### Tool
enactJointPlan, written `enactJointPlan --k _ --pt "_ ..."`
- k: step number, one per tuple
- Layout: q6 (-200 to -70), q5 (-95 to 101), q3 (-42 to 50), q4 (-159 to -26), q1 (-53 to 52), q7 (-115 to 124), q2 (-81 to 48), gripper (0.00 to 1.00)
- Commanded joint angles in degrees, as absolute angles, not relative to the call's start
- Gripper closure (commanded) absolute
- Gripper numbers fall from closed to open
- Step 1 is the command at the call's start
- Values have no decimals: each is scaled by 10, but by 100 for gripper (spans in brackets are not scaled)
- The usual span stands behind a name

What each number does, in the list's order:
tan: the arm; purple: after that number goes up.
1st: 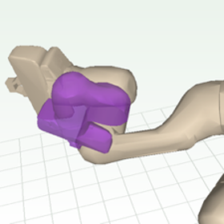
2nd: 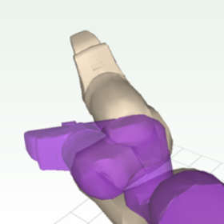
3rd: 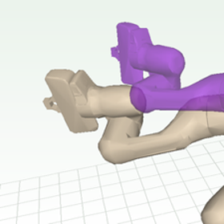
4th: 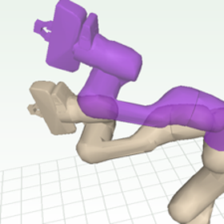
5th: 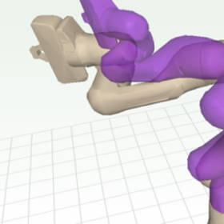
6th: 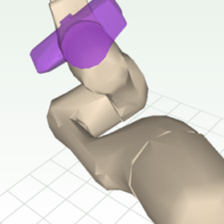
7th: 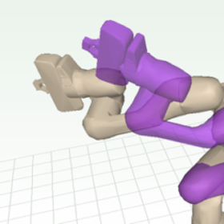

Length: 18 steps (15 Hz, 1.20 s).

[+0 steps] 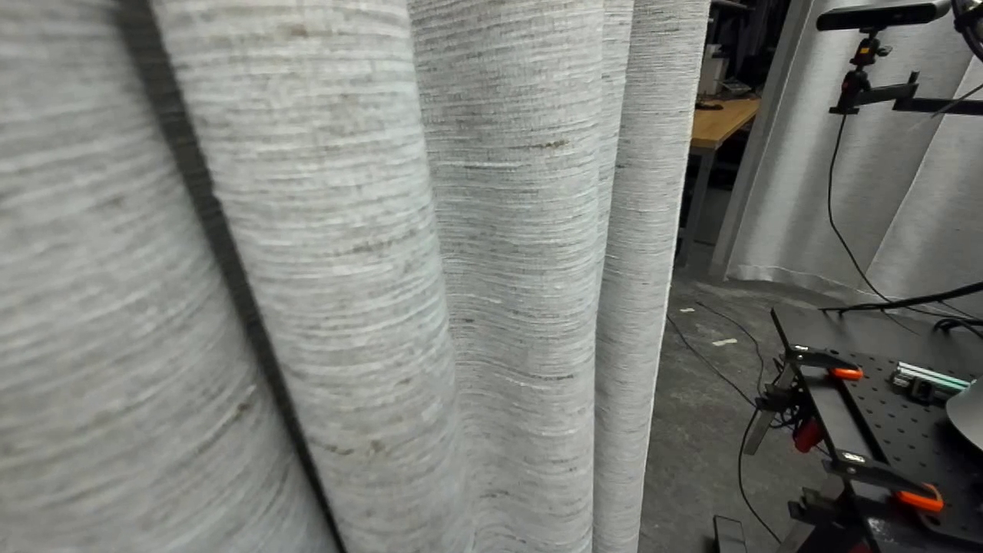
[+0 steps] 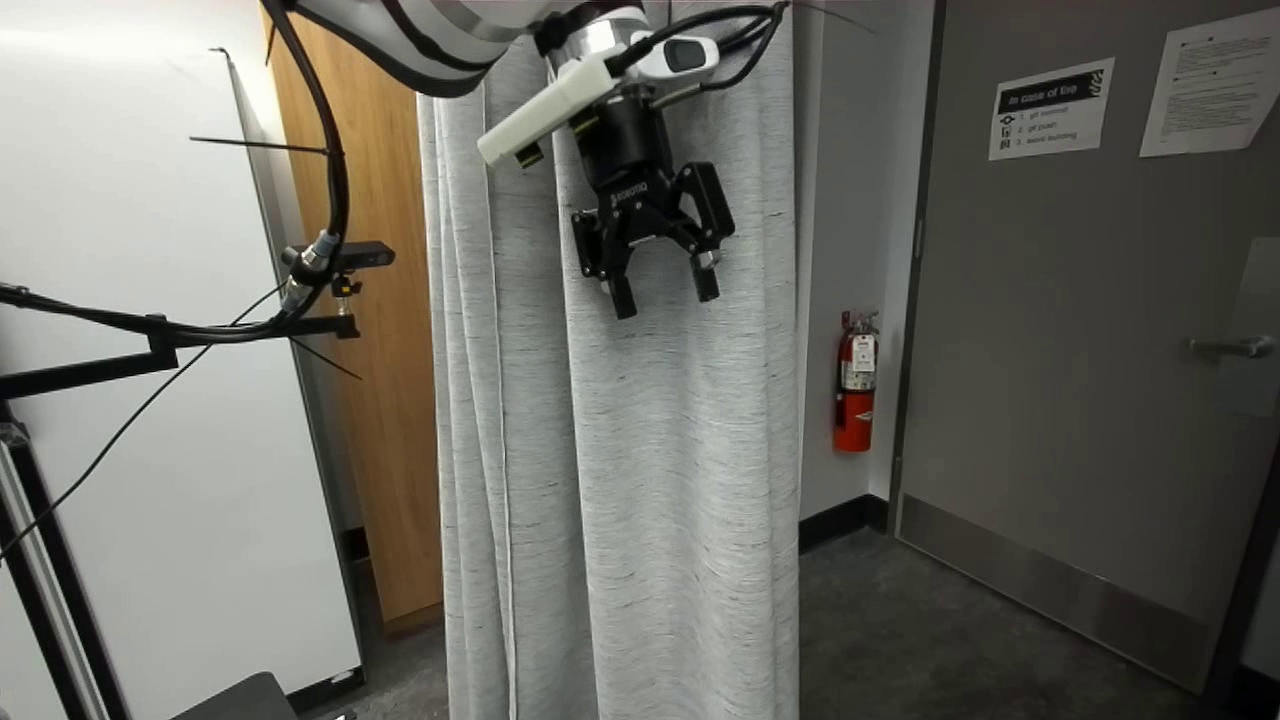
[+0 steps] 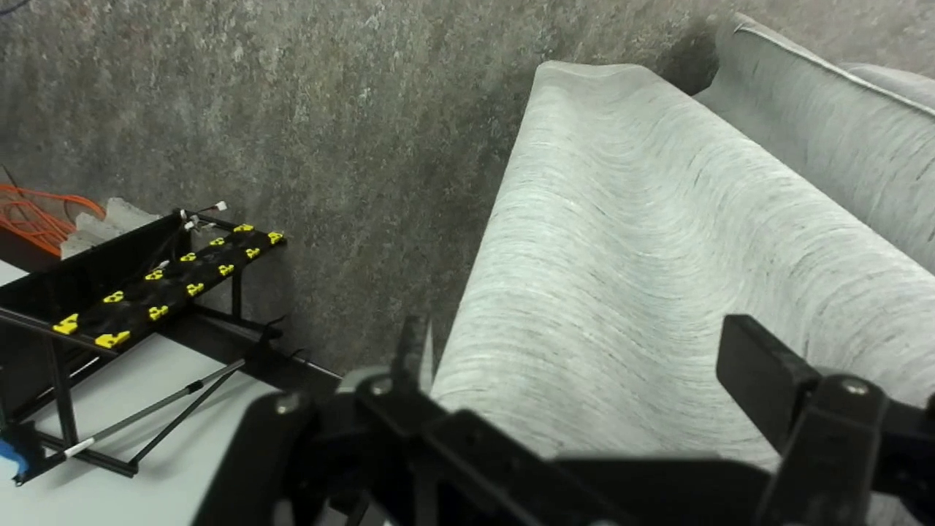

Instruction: Close the curtain

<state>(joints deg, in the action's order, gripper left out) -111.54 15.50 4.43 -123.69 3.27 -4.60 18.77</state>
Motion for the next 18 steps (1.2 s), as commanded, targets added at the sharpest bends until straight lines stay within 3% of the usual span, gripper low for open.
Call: enactJointPlan --k 1,18 --pt "-1145 164 52 -1258 43 -62 212 0" --pt "-1379 174 26 -1317 37 -94 216 0"
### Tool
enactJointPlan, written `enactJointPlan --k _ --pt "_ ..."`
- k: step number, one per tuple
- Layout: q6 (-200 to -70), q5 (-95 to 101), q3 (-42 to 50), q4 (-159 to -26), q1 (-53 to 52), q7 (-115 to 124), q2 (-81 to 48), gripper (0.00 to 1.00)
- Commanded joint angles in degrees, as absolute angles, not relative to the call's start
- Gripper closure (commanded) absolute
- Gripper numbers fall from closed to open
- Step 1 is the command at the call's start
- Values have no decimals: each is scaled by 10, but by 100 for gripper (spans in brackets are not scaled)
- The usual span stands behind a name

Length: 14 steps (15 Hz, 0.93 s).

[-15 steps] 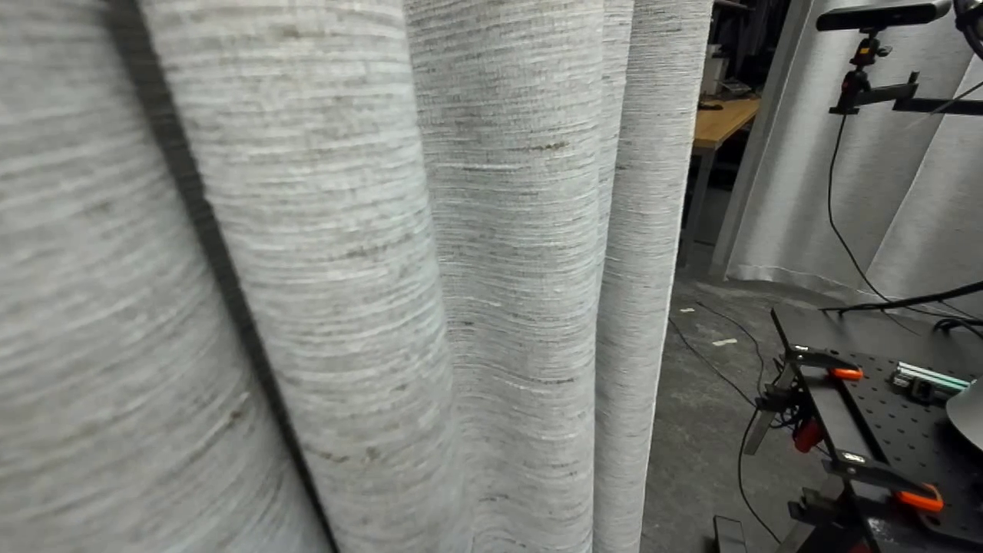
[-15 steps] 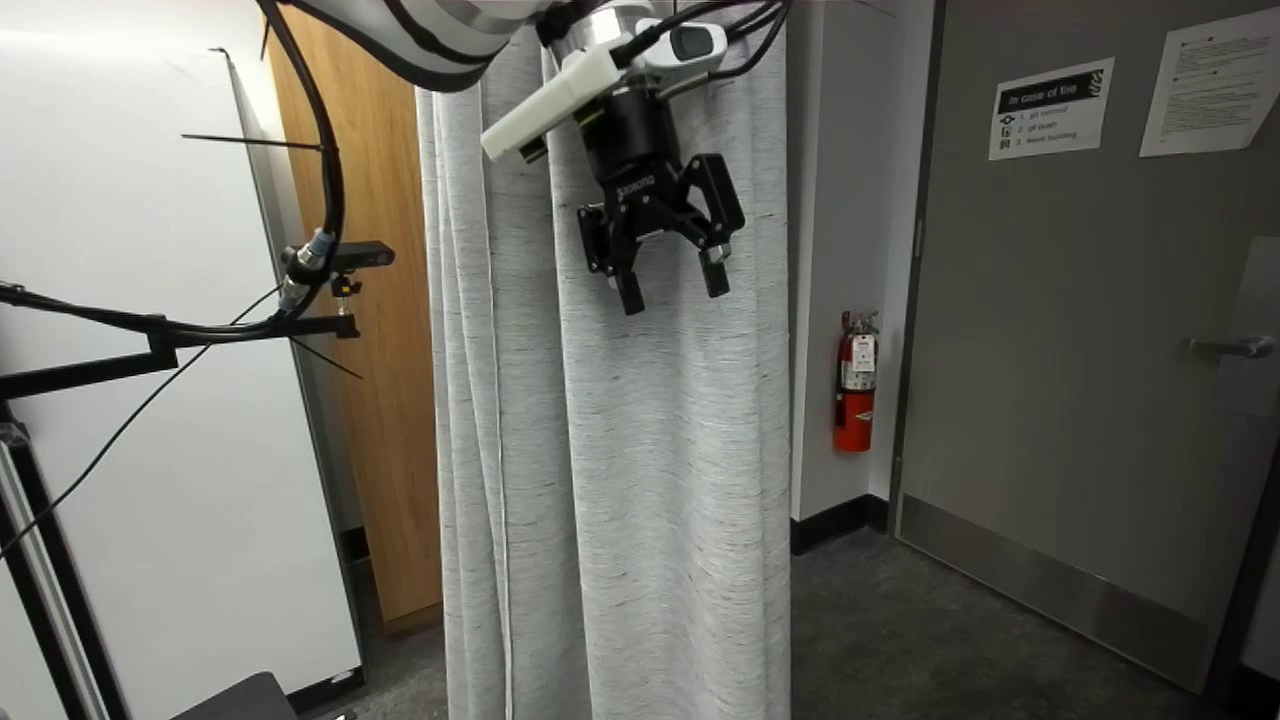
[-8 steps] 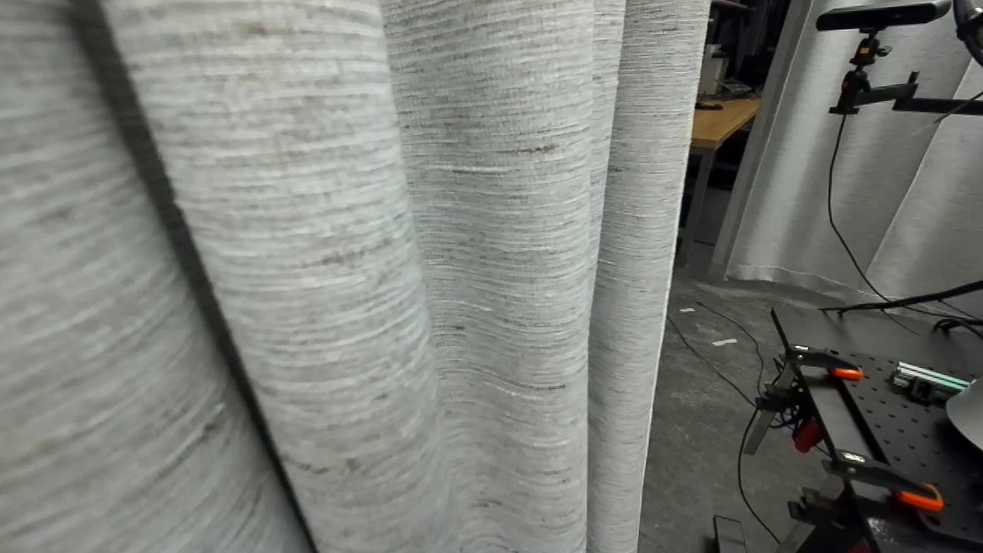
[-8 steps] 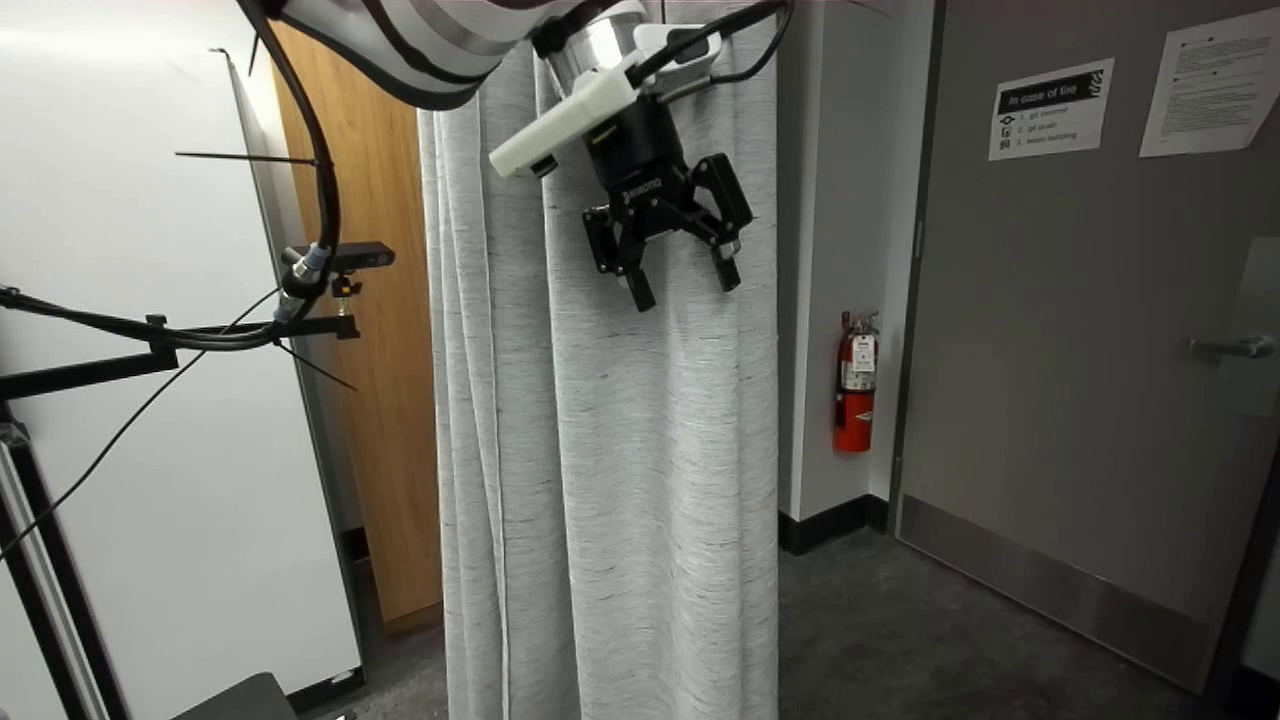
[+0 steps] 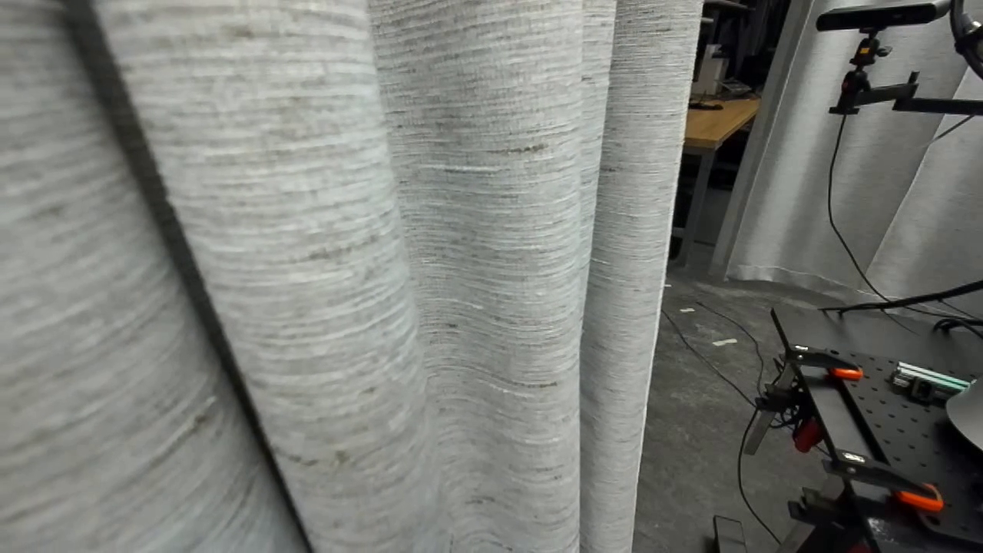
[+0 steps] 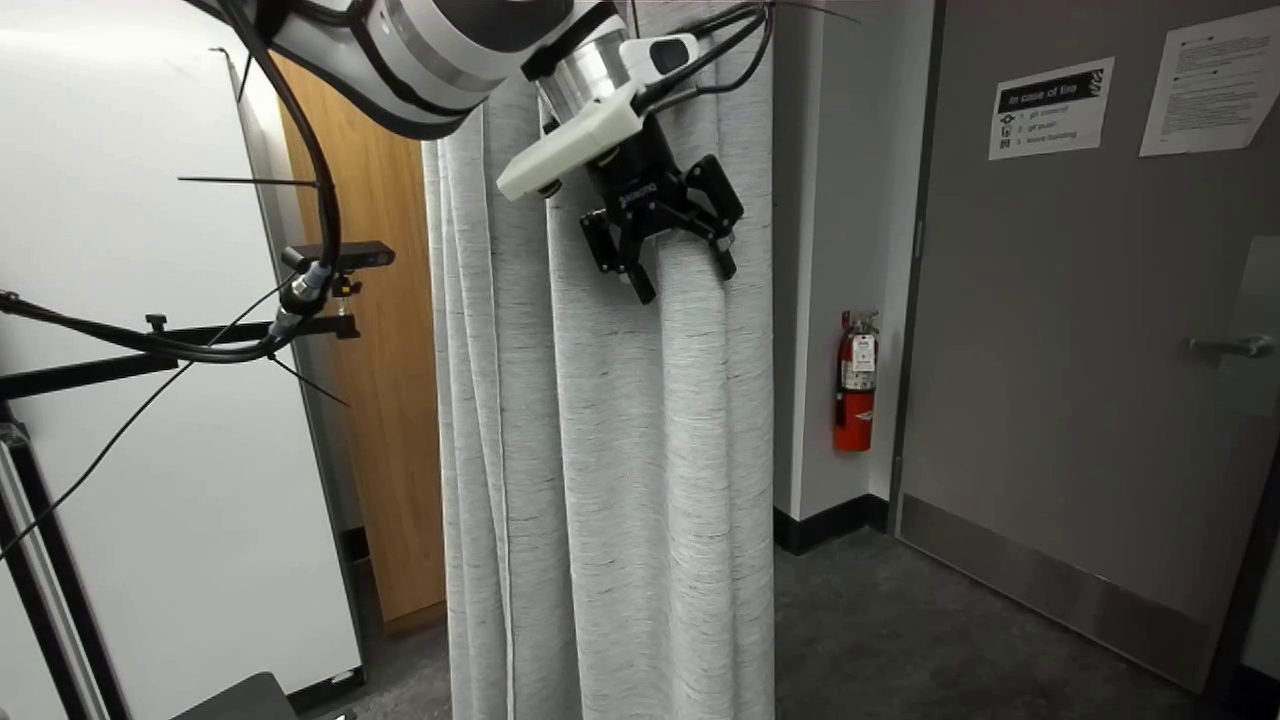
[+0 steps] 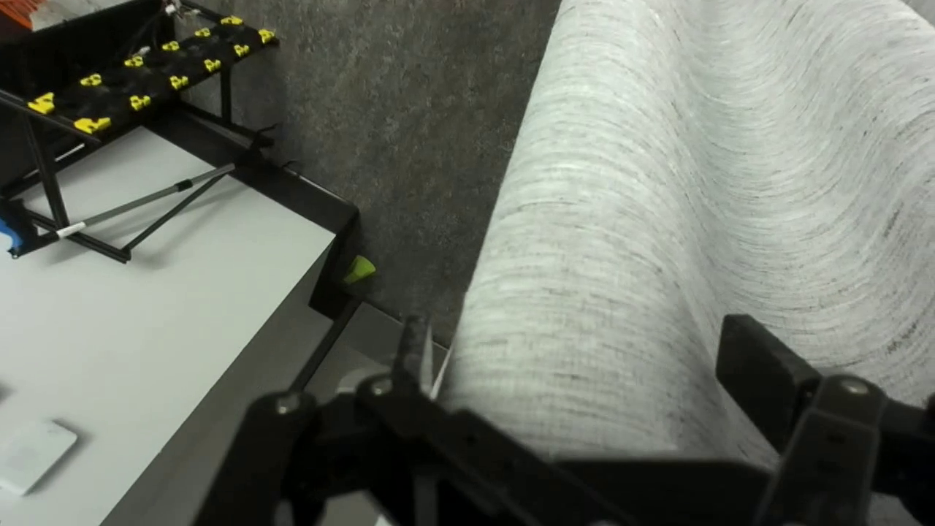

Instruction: Close the curtain

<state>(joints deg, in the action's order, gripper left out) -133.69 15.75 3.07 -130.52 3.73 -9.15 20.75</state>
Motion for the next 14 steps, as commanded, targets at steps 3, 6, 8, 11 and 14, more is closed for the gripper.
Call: enactJointPlan --k 3,6,8,11,14 --pt "-1420 178 18 -1317 38 -88 215 0" --pt "-1445 177 14 -1317 39 -86 214 22" --pt "-1451 177 12 -1317 41 -85 213 32" --pt "-1451 179 13 -1315 45 -81 210 58" --pt "-1436 169 21 -1305 49 -82 203 81"
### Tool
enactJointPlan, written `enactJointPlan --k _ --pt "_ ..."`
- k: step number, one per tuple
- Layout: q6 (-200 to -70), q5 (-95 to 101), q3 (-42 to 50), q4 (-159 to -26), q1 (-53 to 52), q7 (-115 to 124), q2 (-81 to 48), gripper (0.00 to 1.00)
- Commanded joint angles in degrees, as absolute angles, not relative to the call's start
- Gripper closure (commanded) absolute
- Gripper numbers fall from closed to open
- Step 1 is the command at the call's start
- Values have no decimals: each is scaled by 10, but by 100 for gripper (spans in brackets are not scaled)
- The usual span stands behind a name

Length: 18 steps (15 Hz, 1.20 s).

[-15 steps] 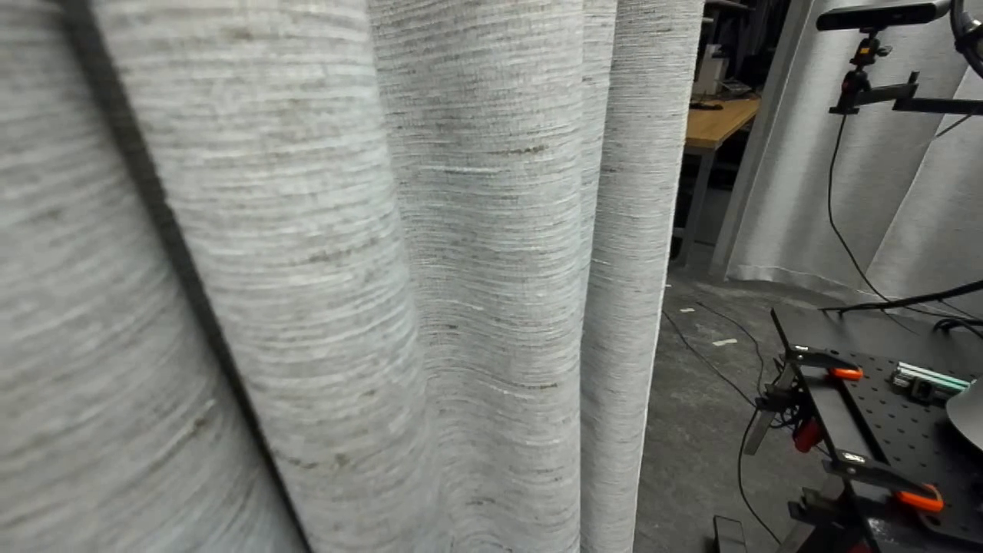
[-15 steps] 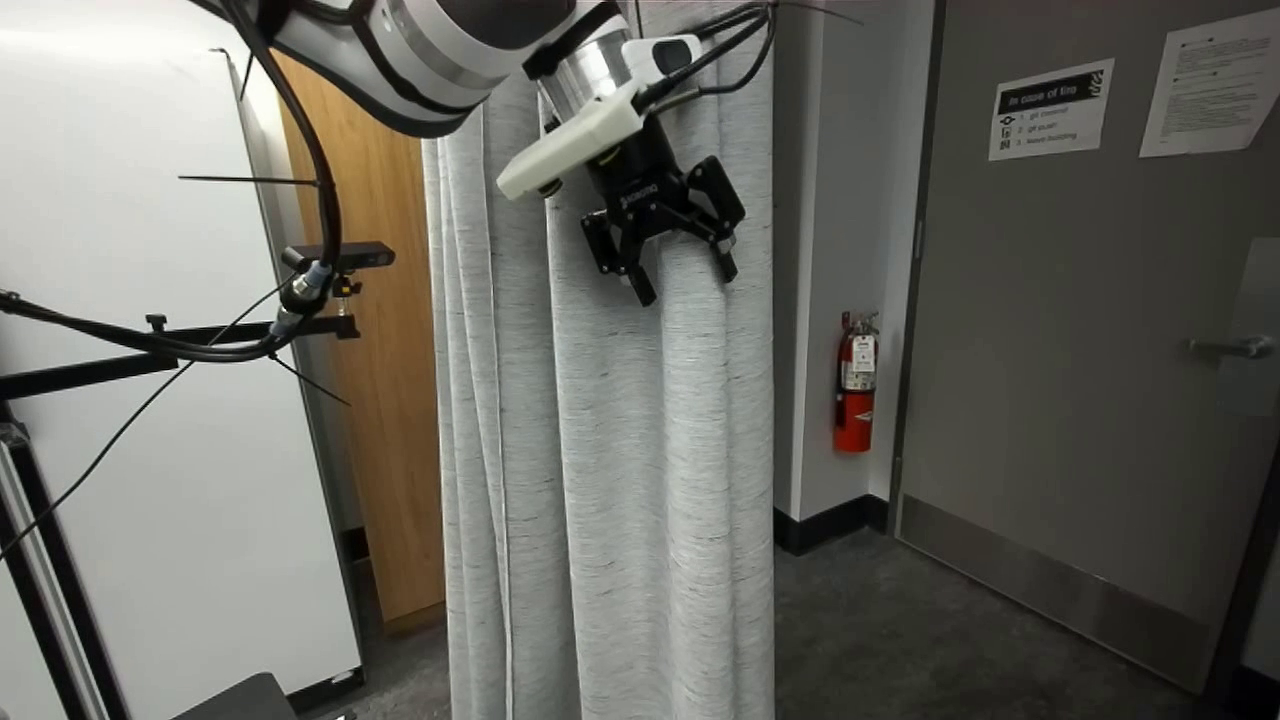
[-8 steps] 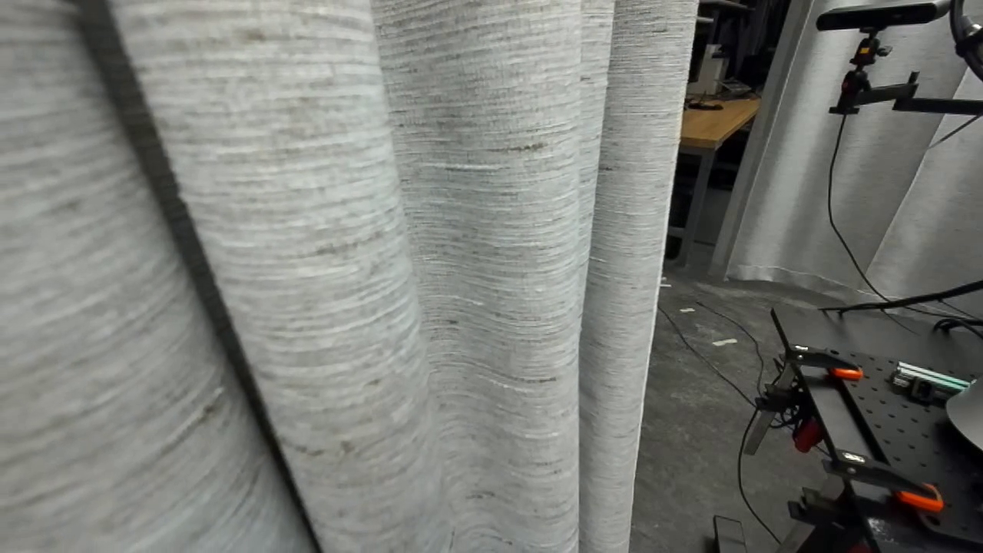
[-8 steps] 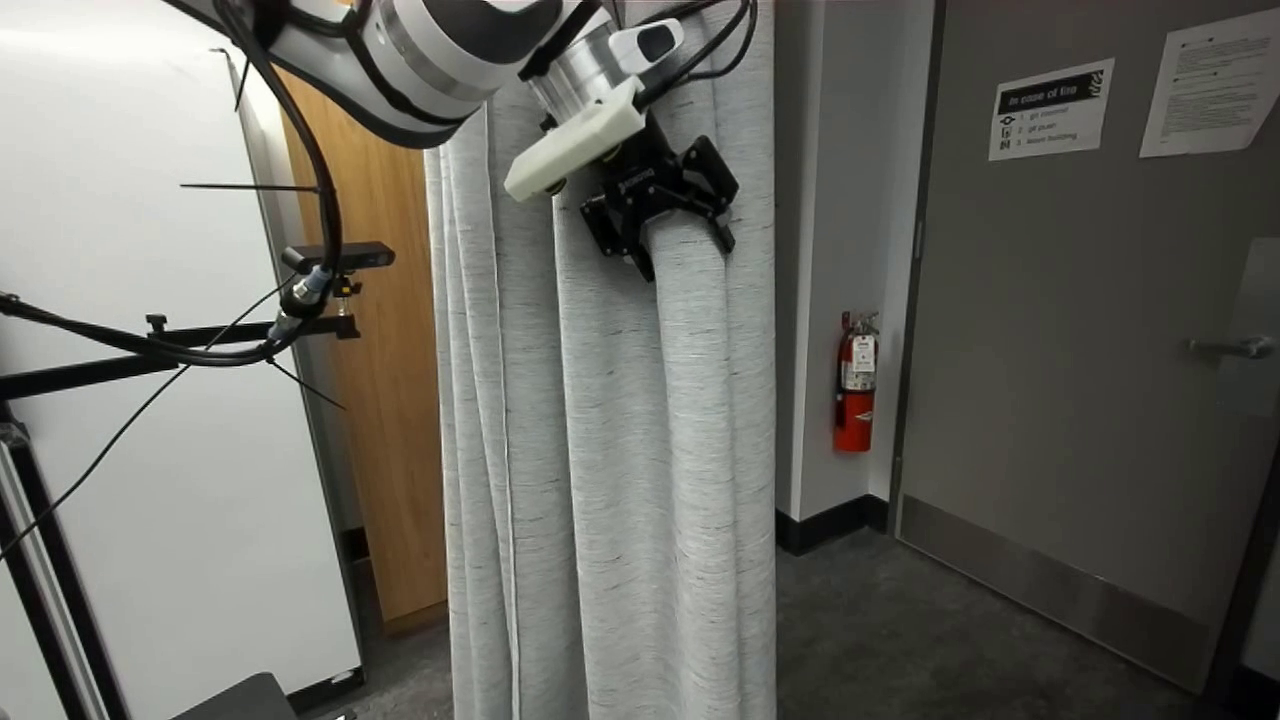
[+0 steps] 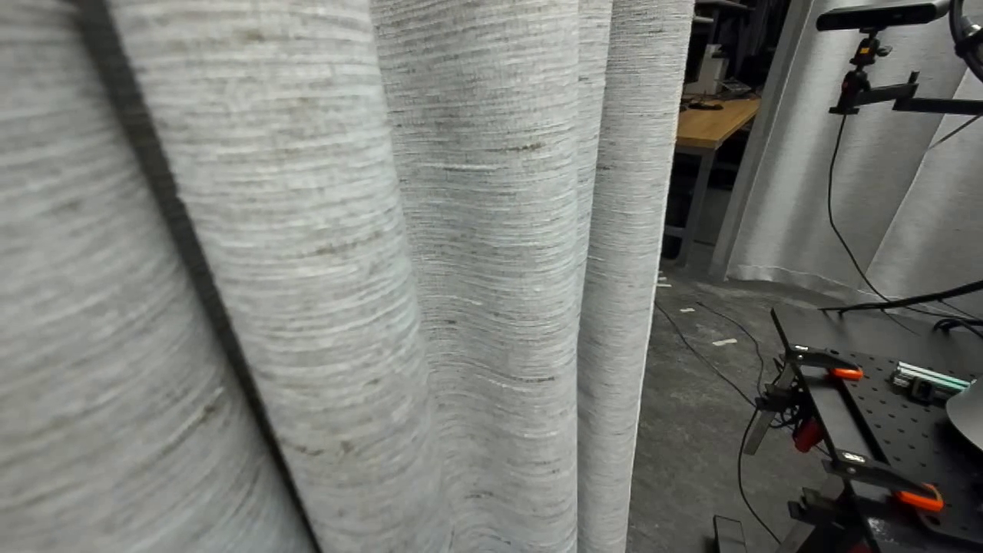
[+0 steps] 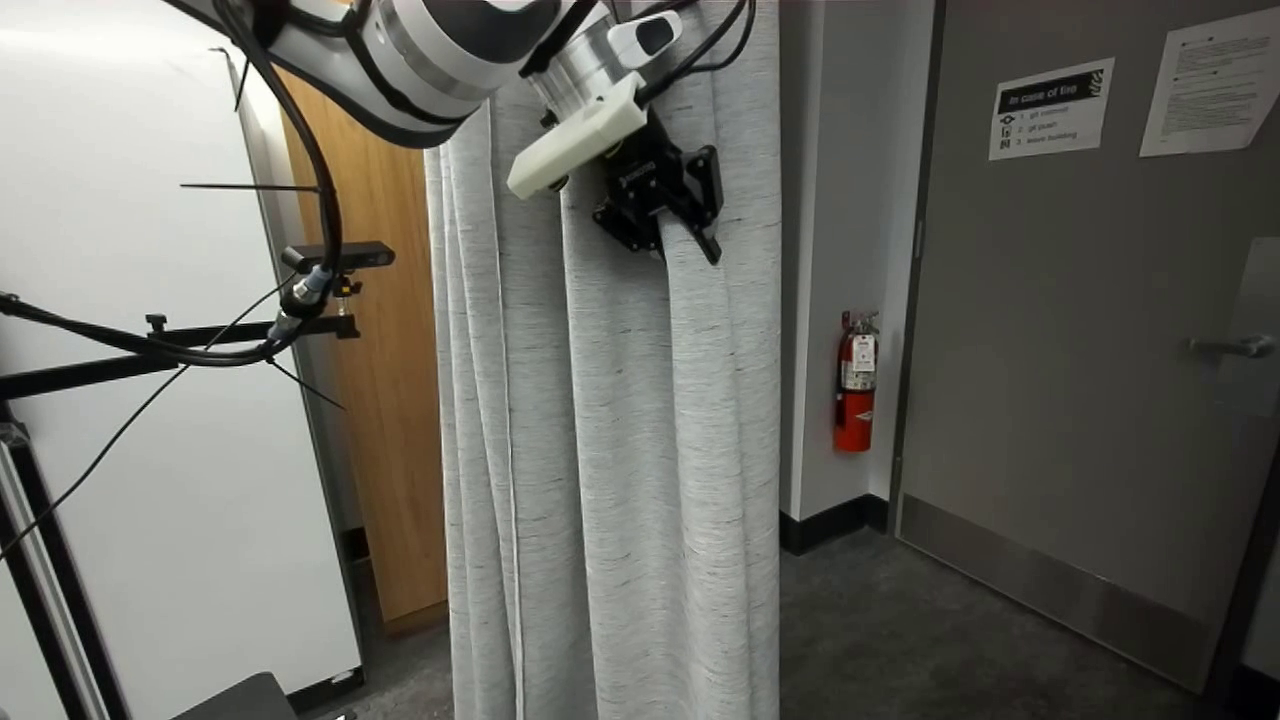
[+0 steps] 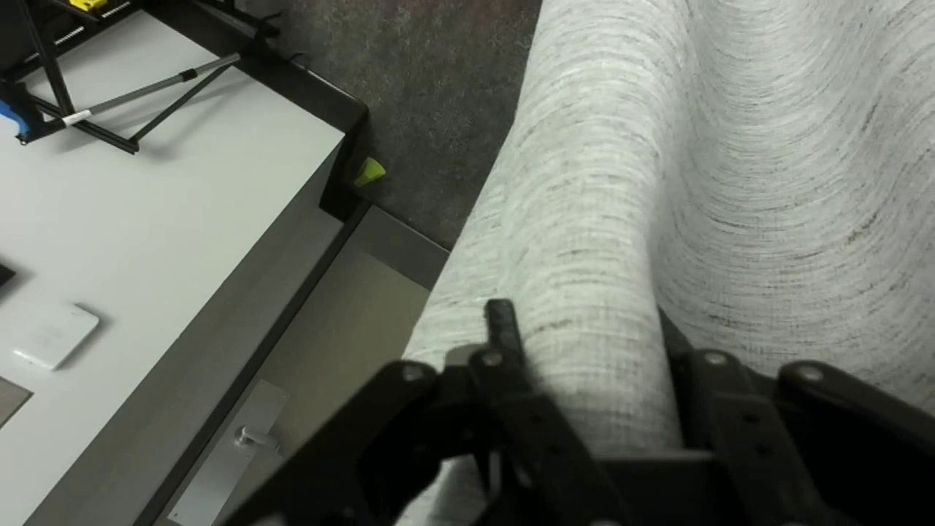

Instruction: Close the curtain

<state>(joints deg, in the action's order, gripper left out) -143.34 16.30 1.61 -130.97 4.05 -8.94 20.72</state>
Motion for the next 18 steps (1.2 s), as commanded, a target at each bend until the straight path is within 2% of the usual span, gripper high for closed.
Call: enactJointPlan --k 1,2,4,18 --pt "-1431 165 25 -1302 50 -82 201 87" --pt "-1428 162 30 -1297 53 -82 197 95" --pt "-1427 165 39 -1285 64 -73 190 100" --pt "-1376 170 107 -1096 163 80 50 99"
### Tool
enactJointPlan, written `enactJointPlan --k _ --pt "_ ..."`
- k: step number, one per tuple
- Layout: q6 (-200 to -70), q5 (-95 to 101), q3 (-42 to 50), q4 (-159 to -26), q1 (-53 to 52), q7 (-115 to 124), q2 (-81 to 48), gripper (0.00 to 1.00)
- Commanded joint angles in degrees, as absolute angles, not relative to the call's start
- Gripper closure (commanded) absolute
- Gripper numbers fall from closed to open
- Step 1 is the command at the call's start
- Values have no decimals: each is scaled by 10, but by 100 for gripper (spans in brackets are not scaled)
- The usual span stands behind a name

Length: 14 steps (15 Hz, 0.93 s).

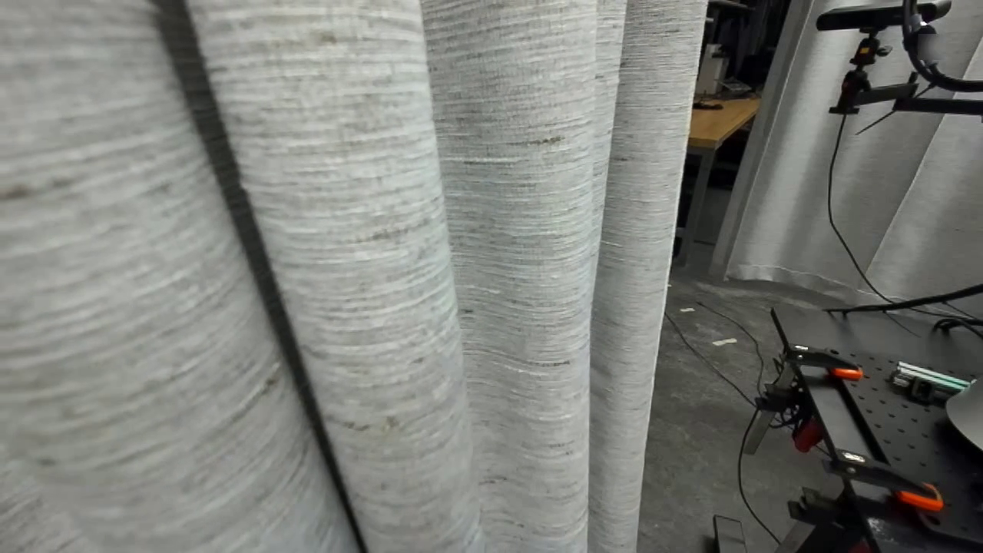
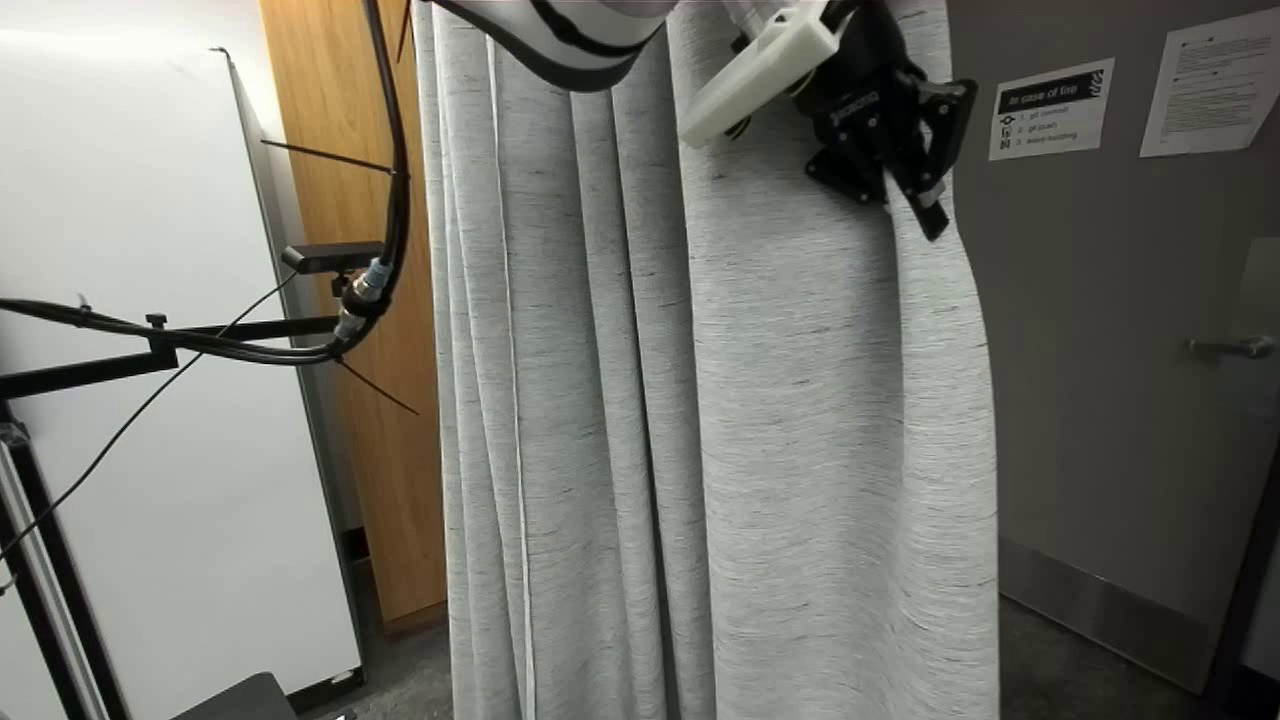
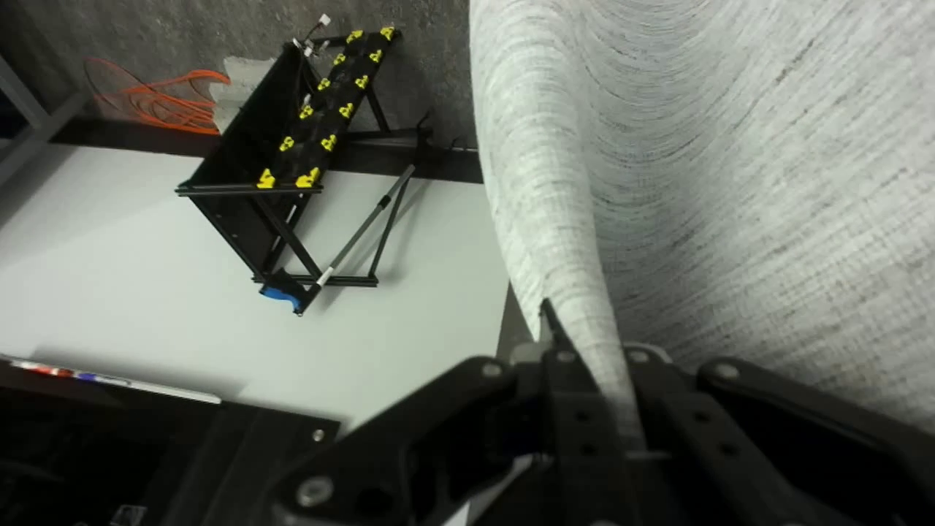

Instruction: Close the curtain

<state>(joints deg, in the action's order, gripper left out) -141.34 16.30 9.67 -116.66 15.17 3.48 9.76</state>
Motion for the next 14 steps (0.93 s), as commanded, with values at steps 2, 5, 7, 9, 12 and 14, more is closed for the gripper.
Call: enactJointPlan --k 2,5,7,9,12,14 --pt "-1353 167 117 -1064 167 106 29 99" --pt "-1318 162 131 -1017 167 140 1 99" --pt "-1295 156 142 -985 168 159 -18 99" --pt "-1269 140 155 -949 171 170 -39 99" --pt "-1233 120 175 -897 179 189 -68 99" --pt "-1213 106 187 -868 186 199 -85 99"
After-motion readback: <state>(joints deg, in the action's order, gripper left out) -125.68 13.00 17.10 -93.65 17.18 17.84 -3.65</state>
